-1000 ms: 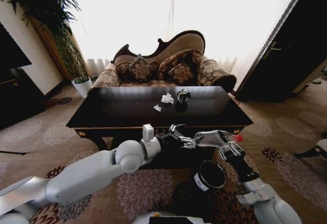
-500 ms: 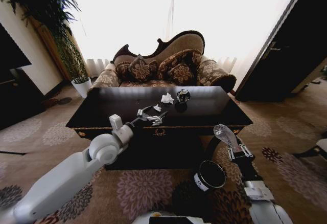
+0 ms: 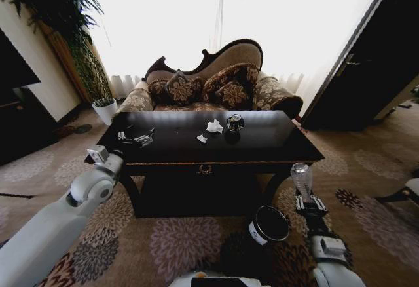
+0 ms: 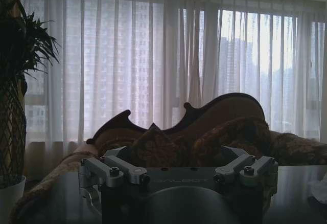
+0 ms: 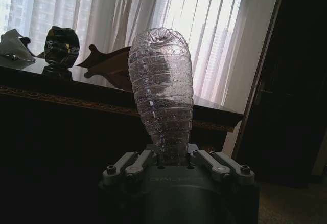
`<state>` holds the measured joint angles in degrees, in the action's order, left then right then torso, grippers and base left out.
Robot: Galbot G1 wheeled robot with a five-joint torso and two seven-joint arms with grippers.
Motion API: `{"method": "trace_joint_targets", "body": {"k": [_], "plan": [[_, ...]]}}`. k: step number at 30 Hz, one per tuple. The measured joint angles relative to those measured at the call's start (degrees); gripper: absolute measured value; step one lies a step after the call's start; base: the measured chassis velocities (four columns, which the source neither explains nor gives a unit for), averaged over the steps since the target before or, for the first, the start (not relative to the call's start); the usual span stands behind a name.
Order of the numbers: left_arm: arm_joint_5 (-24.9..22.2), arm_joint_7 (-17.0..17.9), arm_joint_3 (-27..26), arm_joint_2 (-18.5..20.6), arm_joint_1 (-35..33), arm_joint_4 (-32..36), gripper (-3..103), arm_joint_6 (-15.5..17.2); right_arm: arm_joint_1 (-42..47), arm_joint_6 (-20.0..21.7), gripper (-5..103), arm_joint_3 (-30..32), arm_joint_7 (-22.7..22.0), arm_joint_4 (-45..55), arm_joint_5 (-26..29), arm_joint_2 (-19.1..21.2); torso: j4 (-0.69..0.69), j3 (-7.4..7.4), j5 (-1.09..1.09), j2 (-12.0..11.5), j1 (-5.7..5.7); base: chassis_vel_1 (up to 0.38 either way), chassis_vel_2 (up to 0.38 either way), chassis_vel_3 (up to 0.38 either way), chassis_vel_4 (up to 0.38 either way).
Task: Move to the front of the table and place the trash on the table into the trash bin.
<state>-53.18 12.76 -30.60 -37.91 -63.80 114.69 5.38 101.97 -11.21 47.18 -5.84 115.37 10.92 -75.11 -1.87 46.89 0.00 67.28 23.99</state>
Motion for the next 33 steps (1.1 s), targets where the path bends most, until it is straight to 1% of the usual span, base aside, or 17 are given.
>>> {"method": "trace_joint_targets", "body": {"k": [1,2,3,5,6,8,10,11,15,16,19,26,27,28,31,32,33], "plan": [[0.07,-0.26,-1.65,0.02,-1.21,-0.62,100,-0.59,-0.38,0.0,23,-0.32,0.49,-1.1,1.19,0.2,0.01,0.0,0.0,0.0,0.0,0.0,0.0,0.0,0.0],[0.07,-0.26,-1.65,0.02,-1.21,-0.62,100,-0.59,-0.38,0.0,23,-0.32,0.49,-1.1,1.19,0.2,0.01,0.0,0.0,0.0,0.0,0.0,0.0,0.0,0.0],[0.33,-0.81,-3.77,-0.02,-2.87,-1.3,100,-1.33,-1.15,-0.01,23,-0.96,1.06,-2.63,3.2,0.5,0.02,0.0,-0.01,0.0,0.0,0.0,0.0,0.0,0.0],[1.0,-1.92,-6.32,-0.3,-5.09,-2.03,100,-2.13,-2.83,0.15,23,-2.26,1.55,-5.19,6.44,0.94,0.02,0.0,-0.01,0.0,0.0,0.0,0.0,0.0,0.0],[1.0,-1.92,-6.32,-0.3,-5.09,-2.03,100,-2.13,-2.83,0.15,23,-2.26,1.55,-5.19,6.44,0.94,0.02,0.0,-0.01,0.0,0.0,0.0,0.0,0.0,0.0],[2.07,-2.96,-7.64,-0.62,-6.4,-2.27,100,-2.95,-4.8,1.01,23,-3.93,1.64,-7.93,9.69,1.6,0.02,0.0,-0.01,0.0,0.0,0.0,0.0,0.0,0.0],[2.77,-3.65,-8.45,-1.07,-7.23,-2.2,100,-3.68,-6.69,1.78,23,-5.64,1.67,-10.61,11.64,2.15,0.01,0.0,0.0,0.0,0.0,0.0,0.0,0.0,0.0],[2.77,-3.65,-8.45,-1.07,-7.23,-2.2,100,-3.68,-6.69,1.78,23,-5.64,1.67,-10.61,11.64,2.15,0.01,0.0,0.0,0.0,0.0,0.0,0.0,0.0,0.0],[3.29,-4.31,-9.33,-1.51,-8.39,-1.35,100,-4.74,-11.77,2.07,23,-9.43,1.61,-18.14,12.26,2.5,0.01,0.0,0.01,0.0,0.0,0.0,0.0,0.0,0.0],[3.29,-4.31,-9.33,-1.51,-8.39,-1.35,100,-4.74,-11.77,2.07,23,-9.43,1.61,-18.14,12.26,2.5,0.01,0.0,0.01,0.0,0.0,0.0,0.0,0.0,0.0],[3.1,-4.32,-9.98,-1.45,-8.94,-0.73,100,-5.03,-16.37,1.04,23,-11.28,1.84,-26.23,11.65,2.8,0.01,0.0,0.01,0.0,0.0,0.0,0.0,0.0,0.0],[2.36,-4.07,-11.82,-0.8,-10.23,-0.03,100,-5.0,-24.14,0.55,23,-11.63,2.84,-39.78,14.25,3.59,0.01,0.01,0.01,0.0,0.0,0.0,0.0,0.0,0.0],[2.22,-4.05,-11.98,-0.68,-10.25,0.1,100,-4.98,-25.57,0.48,23,-11.67,3.17,-42.64,14.69,3.52,0.01,0.0,0.0,0.0,0.0,0.0,0.0,0.0,0.0],[2.22,-4.05,-11.98,-0.68,-10.25,0.1,100,-4.98,-25.57,0.48,23,-11.67,3.17,-42.64,14.69,3.52,0.01,0.0,0.0,0.0,0.0,0.0,0.0,0.0,0.0],[1.32,-3.64,-12.11,-0.55,-10.24,0.55,100,-5.03,-30.26,0.34,23,-11.92,3.73,-51.02,15.85,2.8,0.01,0.01,0.02,0.0,0.0,0.0,0.0,0.0,0.0],[1.32,-3.64,-12.11,-0.55,-10.24,0.55,100,-5.03,-30.26,0.34,23,-11.92,3.73,-51.02,15.85,2.8,0.01,0.01,0.02,0.0,0.0,0.0,0.0,0.0,0.0],[1.01,-3.49,-12.09,-0.51,-10.21,0.71,100,-5.07,-32.25,-0.09,23,-12.13,4.12,-54.28,15.83,2.68,0.01,0.01,0.01,0.0,0.01,0.0,0.0,0.0,0.0]]}}
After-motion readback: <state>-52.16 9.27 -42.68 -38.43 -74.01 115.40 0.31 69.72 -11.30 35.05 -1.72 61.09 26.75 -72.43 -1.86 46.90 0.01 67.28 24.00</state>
